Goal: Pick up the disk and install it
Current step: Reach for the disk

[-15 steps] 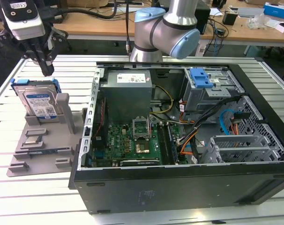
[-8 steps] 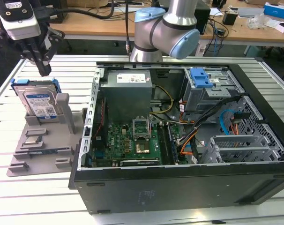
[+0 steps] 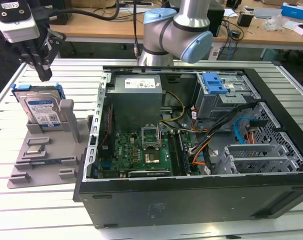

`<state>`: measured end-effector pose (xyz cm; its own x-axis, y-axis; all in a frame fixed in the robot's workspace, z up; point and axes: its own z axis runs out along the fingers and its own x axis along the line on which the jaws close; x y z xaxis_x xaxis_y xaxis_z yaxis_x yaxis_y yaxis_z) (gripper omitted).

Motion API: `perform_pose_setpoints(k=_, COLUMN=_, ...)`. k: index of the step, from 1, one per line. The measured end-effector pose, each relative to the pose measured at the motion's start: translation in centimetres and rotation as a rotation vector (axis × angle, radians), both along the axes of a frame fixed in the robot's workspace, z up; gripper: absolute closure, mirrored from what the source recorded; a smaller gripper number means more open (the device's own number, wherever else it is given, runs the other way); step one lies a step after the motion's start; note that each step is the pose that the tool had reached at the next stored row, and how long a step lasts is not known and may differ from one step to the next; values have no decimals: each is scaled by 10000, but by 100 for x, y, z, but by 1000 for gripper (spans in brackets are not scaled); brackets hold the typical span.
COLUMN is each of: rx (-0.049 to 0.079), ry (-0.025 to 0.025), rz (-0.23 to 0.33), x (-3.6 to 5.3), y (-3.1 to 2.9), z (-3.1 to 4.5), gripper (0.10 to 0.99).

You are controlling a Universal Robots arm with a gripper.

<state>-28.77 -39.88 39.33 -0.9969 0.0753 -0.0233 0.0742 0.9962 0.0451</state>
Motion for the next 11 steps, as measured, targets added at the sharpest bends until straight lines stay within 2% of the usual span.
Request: perform_pose_setpoints(k=11, rx=0, ry=0, rz=-1, x=-179, y=0, z=0, gripper=980)
